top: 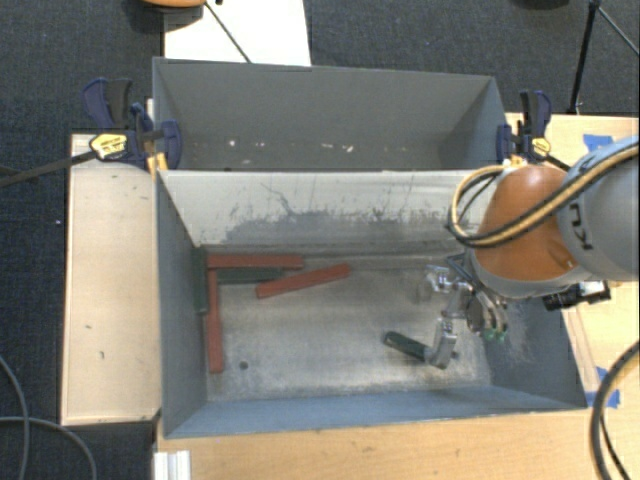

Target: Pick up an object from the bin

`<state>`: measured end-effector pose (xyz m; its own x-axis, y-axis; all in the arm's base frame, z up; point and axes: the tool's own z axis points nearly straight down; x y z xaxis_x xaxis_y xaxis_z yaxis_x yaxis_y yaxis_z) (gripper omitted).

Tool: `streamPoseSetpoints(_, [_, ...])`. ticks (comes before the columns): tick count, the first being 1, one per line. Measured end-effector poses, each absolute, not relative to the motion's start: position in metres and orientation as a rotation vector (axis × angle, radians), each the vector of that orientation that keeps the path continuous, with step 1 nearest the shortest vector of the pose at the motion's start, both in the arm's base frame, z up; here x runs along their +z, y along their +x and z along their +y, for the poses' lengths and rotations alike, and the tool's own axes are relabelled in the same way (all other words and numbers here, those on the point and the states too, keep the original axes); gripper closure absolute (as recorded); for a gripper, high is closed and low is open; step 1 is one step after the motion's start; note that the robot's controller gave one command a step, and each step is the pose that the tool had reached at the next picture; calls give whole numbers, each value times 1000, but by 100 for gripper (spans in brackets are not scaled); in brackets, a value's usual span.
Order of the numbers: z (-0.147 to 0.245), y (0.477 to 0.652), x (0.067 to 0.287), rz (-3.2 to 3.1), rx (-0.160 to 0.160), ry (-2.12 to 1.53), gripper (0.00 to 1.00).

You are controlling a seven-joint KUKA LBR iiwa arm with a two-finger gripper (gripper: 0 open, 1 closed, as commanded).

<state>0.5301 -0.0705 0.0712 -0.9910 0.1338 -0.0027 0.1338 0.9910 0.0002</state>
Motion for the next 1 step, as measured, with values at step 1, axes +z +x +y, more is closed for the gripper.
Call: streamPoseSetpoints(1, [-56, 498, 72, 3121, 1, 372, 100])
